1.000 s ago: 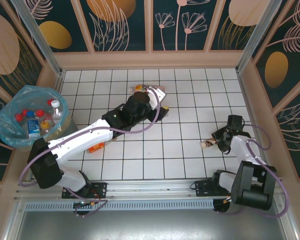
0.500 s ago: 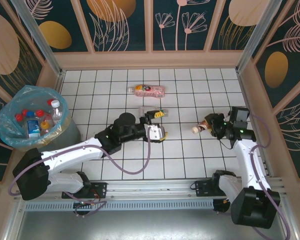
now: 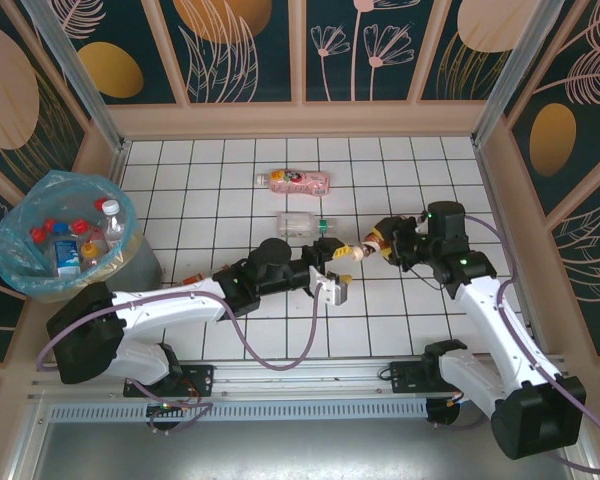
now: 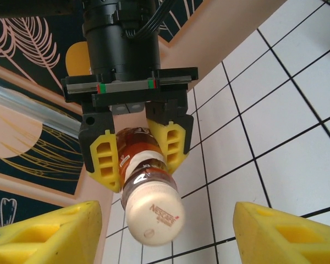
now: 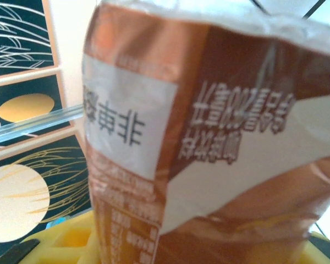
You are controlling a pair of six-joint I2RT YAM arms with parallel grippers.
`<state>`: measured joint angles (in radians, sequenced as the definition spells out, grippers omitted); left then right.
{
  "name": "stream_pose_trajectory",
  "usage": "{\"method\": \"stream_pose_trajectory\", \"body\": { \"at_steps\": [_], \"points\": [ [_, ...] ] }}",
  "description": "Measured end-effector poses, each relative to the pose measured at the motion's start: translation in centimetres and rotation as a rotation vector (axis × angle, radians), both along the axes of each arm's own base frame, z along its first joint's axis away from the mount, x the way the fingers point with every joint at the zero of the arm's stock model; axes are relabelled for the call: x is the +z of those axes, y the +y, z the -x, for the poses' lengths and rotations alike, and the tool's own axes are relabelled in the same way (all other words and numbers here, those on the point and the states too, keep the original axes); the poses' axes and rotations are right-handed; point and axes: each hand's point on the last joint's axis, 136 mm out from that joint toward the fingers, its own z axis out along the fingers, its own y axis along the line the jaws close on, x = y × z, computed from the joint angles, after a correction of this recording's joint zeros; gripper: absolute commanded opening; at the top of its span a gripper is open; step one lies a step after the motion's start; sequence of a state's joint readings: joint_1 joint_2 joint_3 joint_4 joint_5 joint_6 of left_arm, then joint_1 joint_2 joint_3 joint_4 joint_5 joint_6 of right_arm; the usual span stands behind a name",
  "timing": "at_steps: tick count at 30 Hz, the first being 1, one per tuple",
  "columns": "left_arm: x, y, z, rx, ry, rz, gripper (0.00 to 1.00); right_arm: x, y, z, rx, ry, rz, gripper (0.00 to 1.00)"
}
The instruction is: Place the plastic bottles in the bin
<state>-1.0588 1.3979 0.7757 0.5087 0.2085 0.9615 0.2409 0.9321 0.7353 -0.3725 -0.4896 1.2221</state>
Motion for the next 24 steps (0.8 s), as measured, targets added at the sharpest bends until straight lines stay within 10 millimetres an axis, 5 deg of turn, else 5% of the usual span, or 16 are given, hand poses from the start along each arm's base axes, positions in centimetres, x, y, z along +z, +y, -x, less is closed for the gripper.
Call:
{"method": "stream_pose_trajectory", "body": {
  "at_steps": [14, 24],
  "points": [
    [-0.1, 0.0, -1.4, 0.064, -0.071, -0.009, 0.43, 0.7, 1.5, -0.1, 0.008, -0.002, -0.044, 0.35],
    [-0.3, 0.0, -2.2, 0.100, -0.099, -0.016, 0.46, 0.8, 2.3, 0.3, 0.038, -0.004, -0.050, 0.35]
  ]
}}
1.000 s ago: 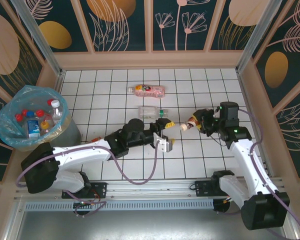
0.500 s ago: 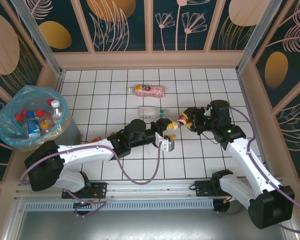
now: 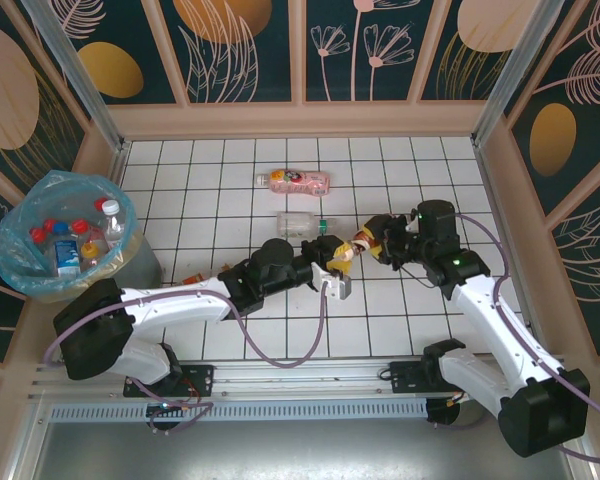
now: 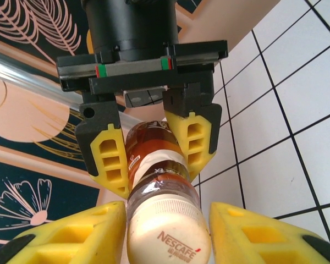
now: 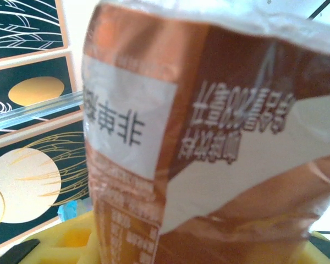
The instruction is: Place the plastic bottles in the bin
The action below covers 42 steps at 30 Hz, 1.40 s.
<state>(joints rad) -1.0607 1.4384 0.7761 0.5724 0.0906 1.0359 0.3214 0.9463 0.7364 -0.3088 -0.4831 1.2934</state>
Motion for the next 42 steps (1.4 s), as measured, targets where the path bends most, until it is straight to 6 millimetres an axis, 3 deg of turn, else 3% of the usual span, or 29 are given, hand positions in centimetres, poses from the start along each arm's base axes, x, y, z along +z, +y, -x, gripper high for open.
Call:
{"method": "stream_pose_trajectory", "body": {
  "at_steps": [4, 7, 8, 11, 13, 15, 22, 26, 30, 34, 37, 42],
  "points": [
    [-0.2, 0.0, -0.1, 0.005, -0.006, -0.007, 0.38, 0.0, 0.3, 0.2, 0.016, 0.002, -0.004, 0.35],
    [-0.1, 0.0, -0.2, 0.010, -0.012, -0.004, 0.19, 0.0, 0.3, 0.2, 0.013, 0.002, -0.004, 0.36],
    [0.0, 0.0, -0.3, 0.012, -0.011, -0.002, 0.17, 0.0, 0.2, 0.2, 0.010, 0.001, -0.003, 0.39],
    [0.2, 0.0, -0.2, 0.013, -0.010, 0.005, 0.14, 0.1, 0.2, 0.1, 0.011, 0.000, -0.002, 0.67],
    [0.6, 0.1, -0.2, 0.017, 0.001, 0.021, 0.08, 0.3, 0.2, 0.1, 0.011, -0.006, 0.003, 0.97],
    [1.0, 0.3, -0.1, 0.019, 0.022, 0.037, 0.00, 1.1, 0.0, -0.4, 0.007, -0.044, 0.020, 0.99],
    [3.7, 1.6, -0.1, 0.076, 0.120, 0.113, 0.00, 3.9, -1.1, -2.8, -0.017, -0.131, 0.049, 0.99],
    [6.6, 3.2, -1.3, 0.201, 0.234, 0.214, 0.00, 7.3, -0.7, -4.6, 0.008, -0.223, 0.076, 0.99],
    [11.0, 6.2, -3.0, 0.384, 0.370, 0.378, 0.00, 12.6, -0.6, -6.3, 0.015, -0.368, 0.107, 0.99],
    [16.1, 10.4, -4.7, 0.604, 0.504, 0.584, 0.00, 15.8, -0.9, -7.6, -0.009, -0.461, 0.148, 0.99],
    [20.1, 14.6, -6.1, 0.761, 0.585, 0.745, 0.00, 15.3, -0.7, -8.4, -0.012, -0.460, 0.178, 0.99],
    [24.8, 25.0, -8.2, 1.054, 0.592, 0.964, 0.00, 11.5, 1.9, -9.0, 0.060, -0.378, 0.199, 0.99]
  ]
}}
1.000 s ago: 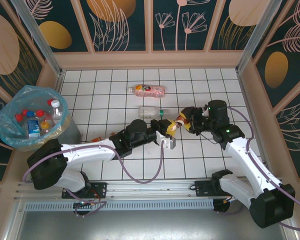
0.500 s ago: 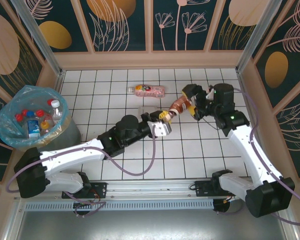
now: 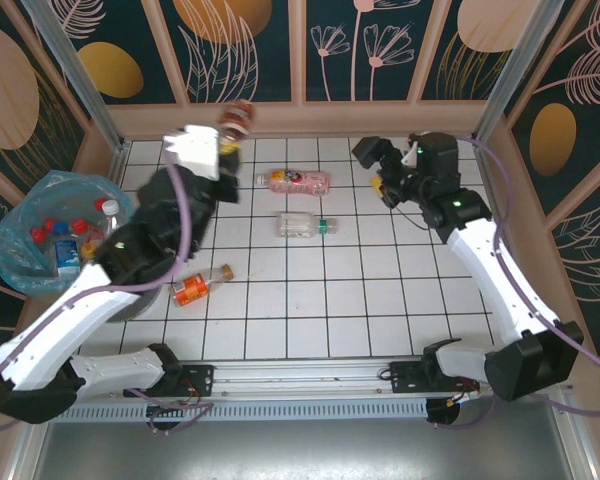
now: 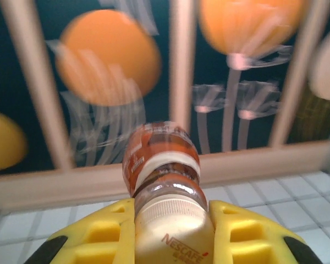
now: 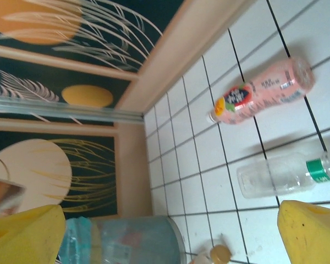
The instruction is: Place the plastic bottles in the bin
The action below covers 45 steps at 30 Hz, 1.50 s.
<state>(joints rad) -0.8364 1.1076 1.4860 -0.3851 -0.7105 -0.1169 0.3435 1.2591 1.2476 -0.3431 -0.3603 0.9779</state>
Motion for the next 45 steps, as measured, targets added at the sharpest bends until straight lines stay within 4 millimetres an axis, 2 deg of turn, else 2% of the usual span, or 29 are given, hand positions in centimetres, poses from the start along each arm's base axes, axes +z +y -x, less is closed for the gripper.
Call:
{"method": "stream_pose_trajectory", "body": {
  "at_steps": [3, 5, 8, 12, 16, 23, 29, 32, 36, 39, 41, 42, 43, 45],
  "points": [
    [2.5, 7.0, -0.1, 0.230, 0.019, 0.003, 0.00, -2.2, 1.4, 0.1, 0.036, 0.048, 0.016, 0.99],
    [4.0, 10.7, 0.6, 0.360, 0.016, -0.006, 0.00, -3.0, 2.1, 0.2, 0.054, 0.066, 0.022, 0.99],
    [5.3, 14.9, 2.3, 0.519, 0.015, -0.026, 0.00, -3.2, 2.5, 0.2, 0.066, 0.068, 0.021, 0.99],
    [4.4, 18.8, 3.9, 0.687, 0.073, -0.097, 0.00, -3.2, 2.9, 0.3, 0.091, 0.067, 0.012, 0.99],
    [1.8, 20.7, 4.0, 0.776, 0.170, -0.147, 0.00, -3.6, 3.3, 0.4, 0.118, 0.071, 0.016, 0.99],
    [-5.0, 23.6, 1.8, 0.856, 0.410, -0.209, 0.00, -3.7, 3.5, 0.7, 0.146, 0.065, 0.021, 0.99],
    [-9.4, 28.4, 3.3, 0.956, 0.570, -0.176, 0.00, -5.2, 3.4, 1.1, 0.153, 0.094, 0.032, 0.99],
    [-12.1, 29.0, 4.1, 0.936, 0.632, -0.151, 0.00, -5.5, 3.4, 1.2, 0.154, 0.100, 0.036, 0.99],
    [-14.9, 28.6, 3.9, 0.880, 0.677, -0.130, 0.00, -5.5, 3.6, 1.3, 0.161, 0.103, 0.030, 0.99],
    [-16.3, 28.4, 3.5, 0.856, 0.703, -0.121, 0.18, -5.6, 4.0, 1.5, 0.173, 0.106, 0.030, 0.99],
    [-16.4, 28.2, 3.2, 0.844, 0.699, -0.113, 0.46, -5.8, 4.3, 1.5, 0.181, 0.110, 0.031, 0.99],
    [-16.4, 28.1, 3.2, 0.839, 0.695, -0.108, 0.57, -5.9, 4.4, 1.6, 0.183, 0.112, 0.032, 0.99],
    [-16.4, 28.0, 3.1, 0.830, 0.692, -0.101, 0.63, -6.1, 4.5, 1.6, 0.185, 0.115, 0.033, 0.99],
    [-16.4, 27.7, 2.9, 0.815, 0.689, -0.087, 0.67, -6.4, 4.6, 1.6, 0.185, 0.126, 0.032, 0.99]
  ]
}}
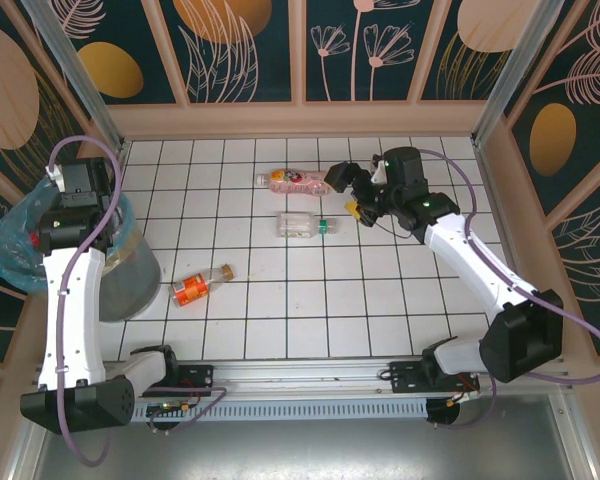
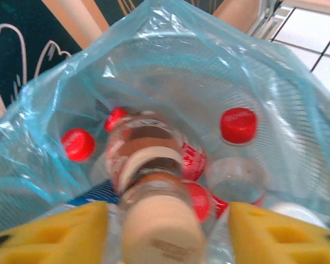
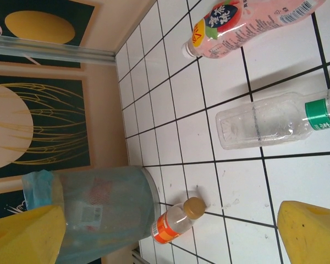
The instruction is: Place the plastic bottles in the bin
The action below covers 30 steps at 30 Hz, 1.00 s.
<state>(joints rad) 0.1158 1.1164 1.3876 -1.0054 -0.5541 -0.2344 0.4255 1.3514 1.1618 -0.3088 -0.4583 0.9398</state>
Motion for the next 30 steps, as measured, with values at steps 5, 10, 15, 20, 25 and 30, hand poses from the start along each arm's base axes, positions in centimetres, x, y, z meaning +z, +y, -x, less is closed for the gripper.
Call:
{"method": "stream_pose_trajectory", "body": {
  "at_steps": [5, 10, 15, 20, 25, 30],
  "points": [
    [1.0, -0.4, -0.1, -0.017, -0.034, 0.014, 0.67, -0.8, 0.2, -0.2, 0.000, 0.022, 0.006, 0.99],
    [3.8, -1.2, 0.1, -0.052, -0.149, 0.043, 0.55, -1.5, 0.4, -0.5, 0.002, 0.035, 0.012, 0.99],
    [4.9, -2.0, 0.7, -0.084, -0.213, 0.074, 0.46, -1.8, 0.8, -0.4, 0.012, 0.038, 0.012, 0.99],
    [5.0, -3.0, 0.1, -0.135, -0.234, 0.116, 0.46, -2.2, 1.4, -0.2, 0.029, 0.046, 0.019, 0.99],
    [6.8, -5.1, -1.0, -0.250, -0.316, 0.180, 0.45, -2.7, 2.9, -0.4, 0.065, 0.010, 0.122, 0.97],
    [10.6, -8.2, -2.0, -0.425, -0.464, 0.251, 0.43, -2.7, 6.7, 0.9, 0.191, -0.162, 0.313, 0.91]
  ]
}}
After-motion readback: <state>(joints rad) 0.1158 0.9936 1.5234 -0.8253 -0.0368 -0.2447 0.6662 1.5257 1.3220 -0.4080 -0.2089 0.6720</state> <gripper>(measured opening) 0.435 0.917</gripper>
